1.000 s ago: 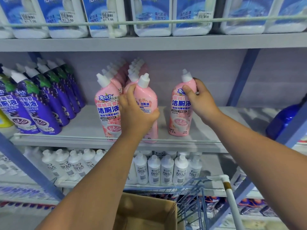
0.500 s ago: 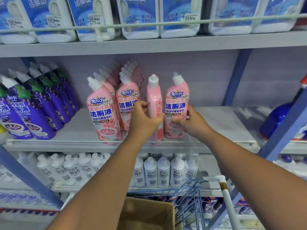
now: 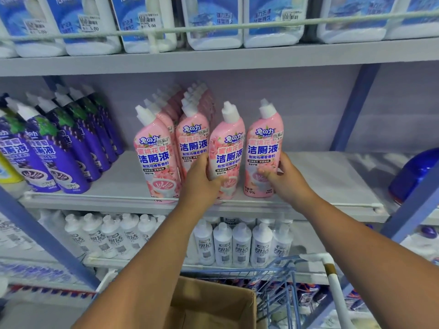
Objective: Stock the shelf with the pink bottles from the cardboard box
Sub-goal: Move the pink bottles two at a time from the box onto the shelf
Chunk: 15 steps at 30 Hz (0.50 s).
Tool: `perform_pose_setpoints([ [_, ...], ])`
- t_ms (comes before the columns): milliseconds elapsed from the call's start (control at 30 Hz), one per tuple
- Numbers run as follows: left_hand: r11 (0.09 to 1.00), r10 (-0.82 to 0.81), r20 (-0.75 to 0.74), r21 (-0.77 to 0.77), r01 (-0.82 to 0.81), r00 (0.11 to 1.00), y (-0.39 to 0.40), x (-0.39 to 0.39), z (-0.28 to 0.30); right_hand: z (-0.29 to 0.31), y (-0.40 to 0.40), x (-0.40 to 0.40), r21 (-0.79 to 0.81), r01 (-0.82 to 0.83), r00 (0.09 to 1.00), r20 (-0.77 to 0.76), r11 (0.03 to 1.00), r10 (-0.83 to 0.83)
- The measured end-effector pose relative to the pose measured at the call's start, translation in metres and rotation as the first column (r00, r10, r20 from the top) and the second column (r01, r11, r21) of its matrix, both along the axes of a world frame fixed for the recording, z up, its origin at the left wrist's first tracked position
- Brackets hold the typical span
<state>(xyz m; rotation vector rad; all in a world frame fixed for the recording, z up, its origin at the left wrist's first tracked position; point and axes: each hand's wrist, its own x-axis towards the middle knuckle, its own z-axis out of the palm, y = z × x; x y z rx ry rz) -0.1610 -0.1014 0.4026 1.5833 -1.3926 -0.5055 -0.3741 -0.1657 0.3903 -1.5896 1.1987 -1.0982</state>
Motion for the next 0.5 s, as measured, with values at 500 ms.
perform_pose_setpoints([
  [500, 0.985, 0.17, 0.046, -0.047, -0.167, 0.984, 0.016, 0.037, 0.0, -0.003, -0.001, 0.0, 0.0, -0.02, 1.0, 0.013, 1.0, 0.02],
])
